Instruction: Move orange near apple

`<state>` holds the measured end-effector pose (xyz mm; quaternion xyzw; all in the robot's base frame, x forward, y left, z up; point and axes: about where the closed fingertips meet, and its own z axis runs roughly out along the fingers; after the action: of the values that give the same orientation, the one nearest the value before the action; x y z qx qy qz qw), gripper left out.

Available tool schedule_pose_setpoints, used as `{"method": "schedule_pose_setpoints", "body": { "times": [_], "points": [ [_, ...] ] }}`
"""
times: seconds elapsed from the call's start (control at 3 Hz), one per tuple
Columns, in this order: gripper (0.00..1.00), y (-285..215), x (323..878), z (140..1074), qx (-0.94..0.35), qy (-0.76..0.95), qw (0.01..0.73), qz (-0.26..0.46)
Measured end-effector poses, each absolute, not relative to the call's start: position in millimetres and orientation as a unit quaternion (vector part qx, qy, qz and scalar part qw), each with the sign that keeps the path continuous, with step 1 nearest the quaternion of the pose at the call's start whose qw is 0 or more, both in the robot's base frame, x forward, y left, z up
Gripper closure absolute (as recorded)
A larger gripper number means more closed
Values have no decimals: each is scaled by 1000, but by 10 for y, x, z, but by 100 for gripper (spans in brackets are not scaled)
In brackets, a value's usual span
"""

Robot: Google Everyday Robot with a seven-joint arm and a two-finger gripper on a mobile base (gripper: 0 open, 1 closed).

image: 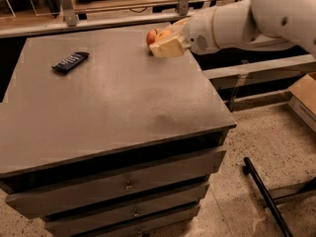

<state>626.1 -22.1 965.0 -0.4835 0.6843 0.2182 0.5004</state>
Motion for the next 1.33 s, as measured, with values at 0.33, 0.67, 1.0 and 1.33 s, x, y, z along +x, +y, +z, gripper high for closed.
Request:
{"method": "schedule_pose_setpoints", "body": {
  "times": [0.33,0.67,1.0,1.33],
  "points": [
    [100,-203,6771,9326,-458,675,531,229],
    [100,-505,7095,9318,-407,682,573,204],
    [100,-463,7111,9277,-408,683,571,203],
    [100,-450,7321,9105,-401,692,572,183]
  ]
}}
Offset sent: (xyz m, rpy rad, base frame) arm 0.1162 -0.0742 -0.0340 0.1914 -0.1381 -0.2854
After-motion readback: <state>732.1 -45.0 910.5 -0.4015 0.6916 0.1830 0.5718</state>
